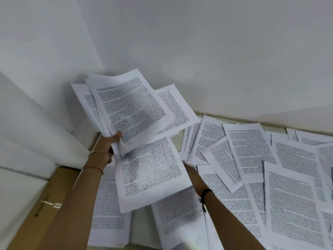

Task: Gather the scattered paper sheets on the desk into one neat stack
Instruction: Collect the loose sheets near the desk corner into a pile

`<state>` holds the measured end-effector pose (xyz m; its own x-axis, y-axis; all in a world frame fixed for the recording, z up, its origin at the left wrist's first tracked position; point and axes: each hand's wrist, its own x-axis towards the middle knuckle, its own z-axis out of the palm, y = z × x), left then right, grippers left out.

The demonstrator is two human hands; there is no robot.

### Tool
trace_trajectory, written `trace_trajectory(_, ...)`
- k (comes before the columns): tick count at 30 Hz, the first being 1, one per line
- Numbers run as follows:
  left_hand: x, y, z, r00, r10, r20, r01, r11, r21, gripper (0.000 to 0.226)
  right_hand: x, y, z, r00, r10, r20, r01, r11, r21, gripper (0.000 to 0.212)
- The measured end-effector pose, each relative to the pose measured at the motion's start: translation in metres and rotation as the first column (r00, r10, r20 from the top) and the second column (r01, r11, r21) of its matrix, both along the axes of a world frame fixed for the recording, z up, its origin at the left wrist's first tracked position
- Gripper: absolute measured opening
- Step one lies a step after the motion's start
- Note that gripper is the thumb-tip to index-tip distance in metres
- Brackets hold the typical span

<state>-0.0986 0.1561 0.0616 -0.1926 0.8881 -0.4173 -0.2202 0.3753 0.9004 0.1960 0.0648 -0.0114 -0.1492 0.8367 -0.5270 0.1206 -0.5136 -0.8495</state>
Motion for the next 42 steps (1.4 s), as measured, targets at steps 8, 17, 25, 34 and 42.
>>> trace_trajectory(8,0.079,-0.037,-0.038,0.971,-0.170,0.169,0.204,0.956,-0.212,0.013,0.075,0.028,0.030,0.827,-0.449,-0.340,0.458,0.887,-0.057,0.028)
trace_trajectory(17,0.130,-0.083,-0.134,0.991,-0.092,-0.099,0.053,0.937,-0.346,0.046,0.125,-0.008,-0.049,0.688,-0.599,0.410,0.655,0.756,0.006,0.022)
trace_trajectory(25,0.119,-0.056,-0.146,0.918,-0.305,-0.252,0.185,0.893,-0.410,0.051,0.162,0.031,-0.036,0.556,-0.659,0.506,0.682,0.710,0.174,0.030)
trace_trajectory(34,0.118,-0.035,-0.130,0.845,-0.419,-0.331,0.236,0.849,-0.472,0.073,0.144,0.143,0.031,0.273,-0.640,0.719,0.080,0.759,0.646,0.049)
trace_trajectory(42,0.120,-0.022,-0.126,0.843,-0.450,-0.294,0.281,0.836,-0.471,0.055,0.076,0.187,0.037,0.555,-0.378,0.741,-0.642,0.372,0.671,0.028)
